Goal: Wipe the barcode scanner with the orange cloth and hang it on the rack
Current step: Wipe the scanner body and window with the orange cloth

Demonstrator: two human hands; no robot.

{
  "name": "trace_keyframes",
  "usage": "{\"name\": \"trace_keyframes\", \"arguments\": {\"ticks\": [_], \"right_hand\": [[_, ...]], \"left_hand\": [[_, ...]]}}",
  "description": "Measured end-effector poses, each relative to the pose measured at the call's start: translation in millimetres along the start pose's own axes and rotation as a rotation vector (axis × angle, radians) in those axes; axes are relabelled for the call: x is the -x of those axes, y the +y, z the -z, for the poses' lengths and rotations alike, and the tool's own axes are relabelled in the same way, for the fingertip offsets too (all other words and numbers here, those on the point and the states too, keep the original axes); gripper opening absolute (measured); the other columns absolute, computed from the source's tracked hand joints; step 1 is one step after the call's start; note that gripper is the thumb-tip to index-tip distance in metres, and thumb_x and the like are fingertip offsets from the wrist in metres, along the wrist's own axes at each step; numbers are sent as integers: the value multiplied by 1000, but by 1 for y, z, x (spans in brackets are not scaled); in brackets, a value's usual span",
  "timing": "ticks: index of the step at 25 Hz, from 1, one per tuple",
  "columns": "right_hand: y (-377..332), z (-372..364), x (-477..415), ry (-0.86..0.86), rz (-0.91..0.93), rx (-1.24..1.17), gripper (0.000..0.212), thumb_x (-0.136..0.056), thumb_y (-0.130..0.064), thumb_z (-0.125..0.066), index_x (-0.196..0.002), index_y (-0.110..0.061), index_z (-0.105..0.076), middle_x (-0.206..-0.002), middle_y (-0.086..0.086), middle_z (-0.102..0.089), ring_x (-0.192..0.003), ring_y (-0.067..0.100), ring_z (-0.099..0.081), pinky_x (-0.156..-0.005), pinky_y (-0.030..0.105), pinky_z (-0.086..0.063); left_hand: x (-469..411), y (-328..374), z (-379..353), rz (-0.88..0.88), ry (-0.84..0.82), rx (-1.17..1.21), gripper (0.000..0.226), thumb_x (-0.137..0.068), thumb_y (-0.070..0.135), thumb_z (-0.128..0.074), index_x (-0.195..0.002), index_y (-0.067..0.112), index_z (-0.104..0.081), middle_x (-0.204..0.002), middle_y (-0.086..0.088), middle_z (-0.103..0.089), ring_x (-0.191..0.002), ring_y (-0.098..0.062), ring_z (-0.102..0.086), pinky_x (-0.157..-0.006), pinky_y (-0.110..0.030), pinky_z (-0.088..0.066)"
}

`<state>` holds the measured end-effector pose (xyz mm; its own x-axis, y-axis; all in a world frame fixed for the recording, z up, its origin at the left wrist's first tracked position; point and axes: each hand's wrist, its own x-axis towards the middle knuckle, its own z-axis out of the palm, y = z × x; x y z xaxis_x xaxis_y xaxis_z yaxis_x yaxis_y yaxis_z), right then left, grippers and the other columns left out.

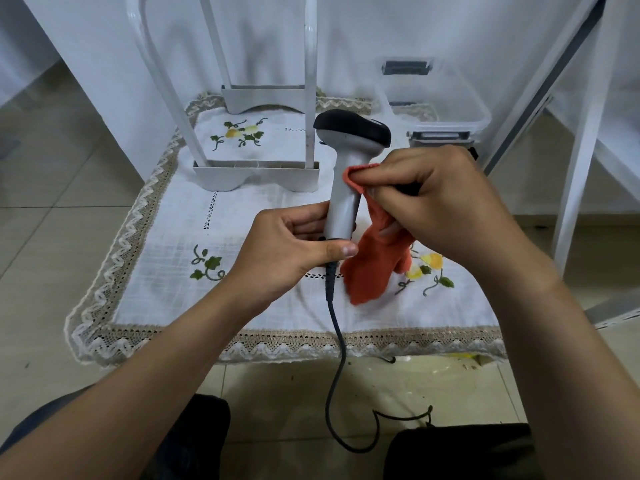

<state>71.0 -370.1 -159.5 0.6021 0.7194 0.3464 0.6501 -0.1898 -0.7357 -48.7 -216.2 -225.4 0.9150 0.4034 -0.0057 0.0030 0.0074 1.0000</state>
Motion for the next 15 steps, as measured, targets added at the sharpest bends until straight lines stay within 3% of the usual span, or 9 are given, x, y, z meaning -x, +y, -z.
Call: {"name": "trace_keyframes", "arguments": {"ticks": [3,8,13,15], "right_hand": [[1,-2,-1,95,55,17,30,-98,-1,-65,-106,-26,-80,-81,-1,-72,-57,12,-73,-51,29,-62],[1,-1,-1,-21,14,54,30,-97,-3,-66,-104,-26,-82,-78,-17,-70,-55,12,-74,-55,36,-64],[-1,-5,-1,127,84,44,25,-98,-3,-65,-110,-20,-80,-84,4,-72,-65,13,-74,-53,19,-60],[-2,-4,0,81,63,25,27,-98,-2,-64,-108,-21,-81,-82,-10,-71,-66,9,-74,-53,19,-60]], "left_hand": [[0,0,0,2,7,-1,53,-68,0,-87,-119,10,-74,-100,-4,-81,-93,-18,-78,-80,-34,-62],[0,-1,1,-3,11,-6,54,-67,-1,-87,-119,10,-74,-100,-4,-81,-94,-18,-78,-82,-35,-62],[0,0,-1,-11,0,0,54,-68,1,-87,-119,10,-74,-100,-2,-81,-93,-16,-78,-80,-32,-62],[0,0,0,-11,5,5,54,-69,1,-87,-120,10,-73,-100,-3,-81,-94,-17,-78,-80,-33,-62]]}}
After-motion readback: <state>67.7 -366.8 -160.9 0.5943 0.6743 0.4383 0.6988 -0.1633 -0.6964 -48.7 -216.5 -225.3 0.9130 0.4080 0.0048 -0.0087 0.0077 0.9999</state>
